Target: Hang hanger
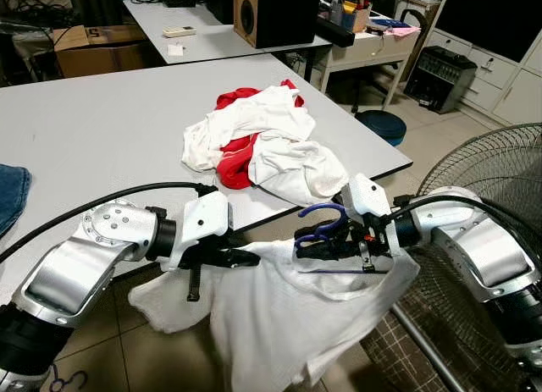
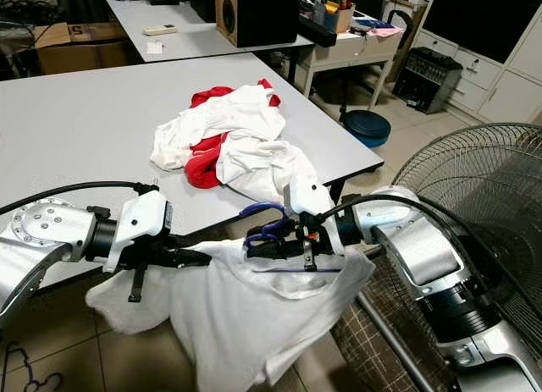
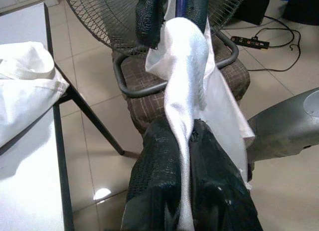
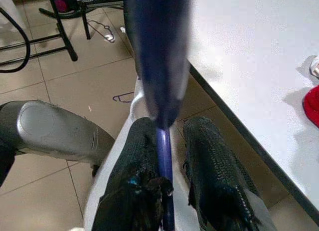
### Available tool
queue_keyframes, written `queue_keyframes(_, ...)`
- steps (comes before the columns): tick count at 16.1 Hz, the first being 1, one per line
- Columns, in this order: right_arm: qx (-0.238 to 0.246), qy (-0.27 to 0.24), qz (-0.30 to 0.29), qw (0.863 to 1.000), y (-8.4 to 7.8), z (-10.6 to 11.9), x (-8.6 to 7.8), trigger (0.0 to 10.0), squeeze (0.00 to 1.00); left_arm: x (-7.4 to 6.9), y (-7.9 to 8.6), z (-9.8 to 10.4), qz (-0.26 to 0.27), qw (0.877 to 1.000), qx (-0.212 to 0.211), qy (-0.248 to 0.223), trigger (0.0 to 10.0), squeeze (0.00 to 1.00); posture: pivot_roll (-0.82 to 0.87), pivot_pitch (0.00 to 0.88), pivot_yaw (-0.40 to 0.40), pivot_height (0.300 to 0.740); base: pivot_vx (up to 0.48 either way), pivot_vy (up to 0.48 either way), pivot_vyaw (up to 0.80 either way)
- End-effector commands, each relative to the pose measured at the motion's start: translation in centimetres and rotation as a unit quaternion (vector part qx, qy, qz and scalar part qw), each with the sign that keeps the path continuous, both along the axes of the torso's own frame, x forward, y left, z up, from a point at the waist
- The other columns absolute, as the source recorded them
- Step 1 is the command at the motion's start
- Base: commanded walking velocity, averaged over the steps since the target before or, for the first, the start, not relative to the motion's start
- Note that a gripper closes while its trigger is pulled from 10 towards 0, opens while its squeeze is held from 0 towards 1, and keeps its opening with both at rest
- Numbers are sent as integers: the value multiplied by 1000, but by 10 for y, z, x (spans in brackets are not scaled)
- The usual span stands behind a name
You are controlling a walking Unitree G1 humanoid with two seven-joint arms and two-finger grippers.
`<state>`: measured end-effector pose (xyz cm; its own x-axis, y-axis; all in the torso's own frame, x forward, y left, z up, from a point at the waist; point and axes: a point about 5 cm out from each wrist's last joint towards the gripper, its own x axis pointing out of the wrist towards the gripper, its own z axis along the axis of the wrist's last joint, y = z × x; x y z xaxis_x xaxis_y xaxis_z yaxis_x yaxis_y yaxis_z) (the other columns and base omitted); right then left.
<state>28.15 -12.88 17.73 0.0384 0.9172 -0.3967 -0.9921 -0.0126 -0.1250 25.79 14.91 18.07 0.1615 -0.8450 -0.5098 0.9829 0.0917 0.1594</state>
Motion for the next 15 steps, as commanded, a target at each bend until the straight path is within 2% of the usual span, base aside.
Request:
queue_keyframes(1, -1, -5, -4, 1000, -1, 5, 3, 0, 0, 1, -5, 12, -14, 1000, -10, -23, 0, 0, -28, 0, -66, 740, 0, 0, 0)
queue_keyframes(2, 0, -5, -5, 1000, -1, 6, 3, 0, 0, 2, -3, 12, -8, 999, -12, -29, 0, 0, -28, 0, -64, 740, 0, 0, 0)
queue_keyframes(3, 1, -6, -7, 1000, -2, 7, 4, 0, 0, 4, -1, 14, 5, 999, -18, -42, 2039, 0, -28, 0, -63, 740, 0, 0, 0)
queue_keyframes(4, 1, -6, -8, 1000, -3, 7, 4, 0, 0, 4, 0, 14, 8, 999, -27, -42, 10000, 0, -28, 0, -62, 740, 0, 0, 0)
queue_keyframes(5, 2, -9, -11, 1000, -4, 9, 4, 0, 0, 4, 2, 15, 14, 998, -41, -37, 10000, 1000, -26, 0, -62, 740, 0, 0, 0)
queue_keyframes(6, 3, -11, -13, 1000, -5, 11, 5, 0, 0, 4, 5, 15, 17, 998, -46, -32, 10000, 1000, -24, 0, -61, 740, 0, 0, 0)
queue_keyframes(7, 5, -14, -15, 1000, -8, 15, 4, 0, 0, 3, 15, 17, 29, 997, -49, -44, 10000, 1000, -21, 0, -59, 740, 0, 0, 0)
queue_keyframes(8, 4, -14, -15, 1000, -9, 15, 3, 0, 0, 4, 18, 18, 37, 997, -50, -51, 10000, 1000, -19, 0, -57, 740, 0, 0, 0)
queue_keyframes(9, 3, -15, -17, 1000, -12, 17, 3, 0, 0, 6, 25, 21, 50, 996, -53, -57, 10000, 796, -18, 0, -55, 740, 0, 0, 0)
queue_keyframes(10, 1, -16, -21, 1000, -17, 19, 3, 0, 0, 8, 39, 23, 71, 994, -49, -61, 10000, 0, -16, 0, -53, 740, 0, 0, 0)
queue_keyframes(13, 0, -19, -26, 999, -23, 23, 2, 0, 0, 9, 58, 20, 102, 993, -30, -60, 10000, 0, -12, 0, -47, 740, 0, 0, 0)
queue_keyframes(15, 12, -23, -32, 999, -28, 31, 2, 0, 0, 8, 76, 2, 150, 988, -7, -33, 10000, 0, -10, 0, -42, 740, 0, 0, 0)
